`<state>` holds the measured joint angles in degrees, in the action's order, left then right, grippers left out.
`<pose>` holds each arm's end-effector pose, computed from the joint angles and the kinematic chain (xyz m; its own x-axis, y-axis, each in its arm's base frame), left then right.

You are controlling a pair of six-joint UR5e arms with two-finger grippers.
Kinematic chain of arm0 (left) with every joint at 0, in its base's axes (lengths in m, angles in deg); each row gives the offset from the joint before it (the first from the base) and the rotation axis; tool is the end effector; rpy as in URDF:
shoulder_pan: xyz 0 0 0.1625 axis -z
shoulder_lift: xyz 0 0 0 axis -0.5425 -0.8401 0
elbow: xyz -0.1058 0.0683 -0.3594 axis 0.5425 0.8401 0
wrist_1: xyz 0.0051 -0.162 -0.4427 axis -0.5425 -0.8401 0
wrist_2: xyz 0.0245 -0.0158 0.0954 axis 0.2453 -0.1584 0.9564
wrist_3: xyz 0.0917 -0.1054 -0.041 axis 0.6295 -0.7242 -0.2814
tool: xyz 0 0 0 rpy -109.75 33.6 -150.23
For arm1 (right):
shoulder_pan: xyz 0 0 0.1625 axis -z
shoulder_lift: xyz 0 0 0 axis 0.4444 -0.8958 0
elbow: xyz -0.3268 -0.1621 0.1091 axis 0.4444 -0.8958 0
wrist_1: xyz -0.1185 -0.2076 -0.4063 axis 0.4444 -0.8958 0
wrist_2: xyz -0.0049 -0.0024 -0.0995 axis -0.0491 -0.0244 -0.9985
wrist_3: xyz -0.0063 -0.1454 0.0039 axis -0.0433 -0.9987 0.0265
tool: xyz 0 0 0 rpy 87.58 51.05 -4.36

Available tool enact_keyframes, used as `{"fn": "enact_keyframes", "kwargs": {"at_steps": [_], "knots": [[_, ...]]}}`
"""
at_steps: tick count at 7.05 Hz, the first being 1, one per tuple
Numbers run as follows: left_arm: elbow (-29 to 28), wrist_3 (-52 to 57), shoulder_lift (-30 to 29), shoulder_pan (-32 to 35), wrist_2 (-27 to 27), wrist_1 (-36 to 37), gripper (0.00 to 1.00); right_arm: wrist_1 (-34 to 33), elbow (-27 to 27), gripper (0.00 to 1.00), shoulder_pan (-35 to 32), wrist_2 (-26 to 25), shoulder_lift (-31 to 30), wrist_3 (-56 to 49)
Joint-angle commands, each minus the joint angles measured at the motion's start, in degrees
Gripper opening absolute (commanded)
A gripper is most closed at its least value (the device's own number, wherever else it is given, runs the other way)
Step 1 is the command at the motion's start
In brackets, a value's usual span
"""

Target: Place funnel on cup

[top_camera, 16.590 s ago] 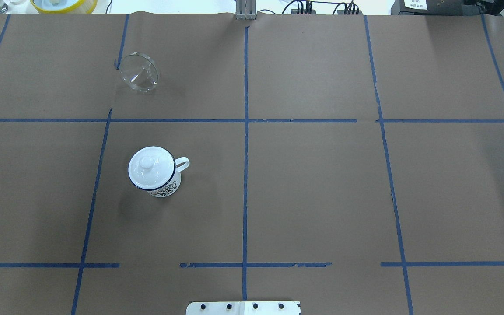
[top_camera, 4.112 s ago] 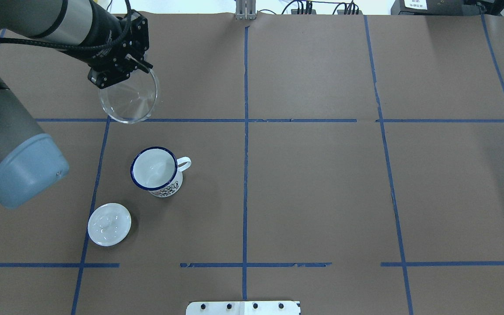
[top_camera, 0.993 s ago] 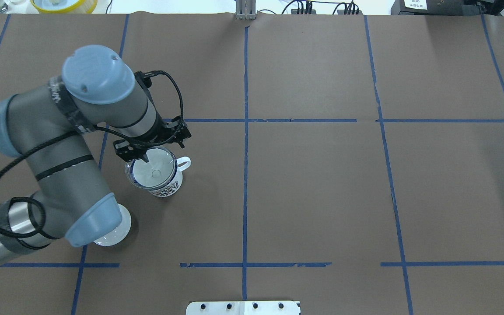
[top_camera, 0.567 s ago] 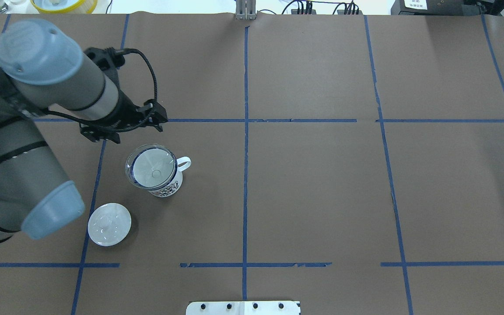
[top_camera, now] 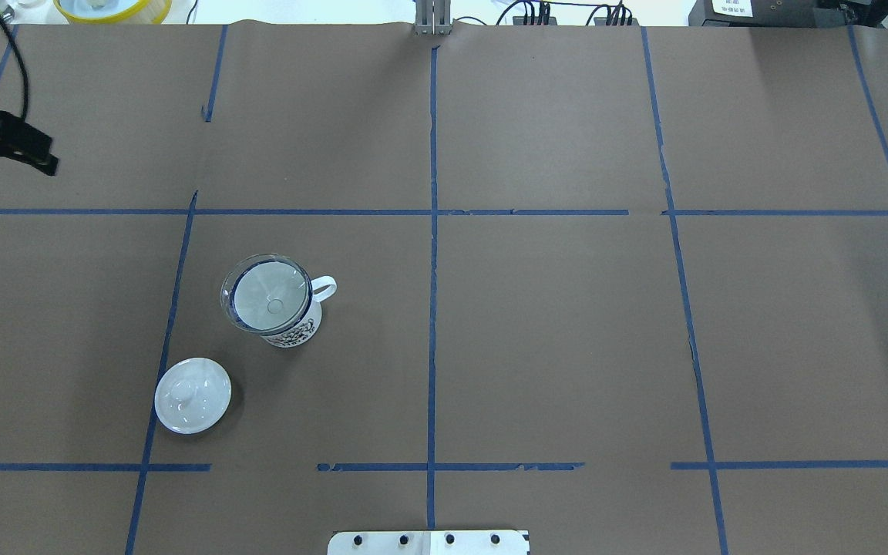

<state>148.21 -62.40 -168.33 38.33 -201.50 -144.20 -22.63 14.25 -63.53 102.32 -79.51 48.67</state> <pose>0.1387 -0.5490 0.3386 0.7246 0.1616 -0.6700 -0.0088 0.9742 0.2256 0.0366 -0.5089 0.6625 0.7522 0.0168 0.6588 -0.0031 0.9998 -0.0221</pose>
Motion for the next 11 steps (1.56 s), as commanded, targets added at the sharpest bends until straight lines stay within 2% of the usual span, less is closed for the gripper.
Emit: {"fn": "enact_keyframes", "kwargs": {"at_steps": [1, 2, 3, 4, 5, 11], "knots": [[-5.4, 22.3, 8.1, 12.2, -3.4, -1.4, 1.00, 0.0, 0.0, 1.00, 0.0, 0.0, 0.0, 0.0], [-9.7, 29.6, 10.8, 17.2, -5.1, -2.0, 1.00, 0.0, 0.0, 1.00, 0.0, 0.0, 0.0, 0.0], [-12.2, 29.6, 13.8, 18.6, -5.2, -1.9, 1.00, 0.0, 0.1, 1.00, 0.0, 0.0, 0.0, 0.0], [-15.0, 30.0, 16.0, 20.1, -8.3, -2.0, 1.00, 0.0, 0.0, 1.00, 0.0, 0.0, 0.0, 0.0], [-15.7, 30.3, 16.1, 21.3, -11.4, -2.0, 1.00, 0.0, 0.0, 1.00, 0.0, 0.0, 0.0, 0.0], [-16.5, 29.8, 15.2, 21.4, -10.6, -1.7, 1.00, 0.0, 0.1, 1.00, 0.0, 0.0, 0.0, 0.0]]}}
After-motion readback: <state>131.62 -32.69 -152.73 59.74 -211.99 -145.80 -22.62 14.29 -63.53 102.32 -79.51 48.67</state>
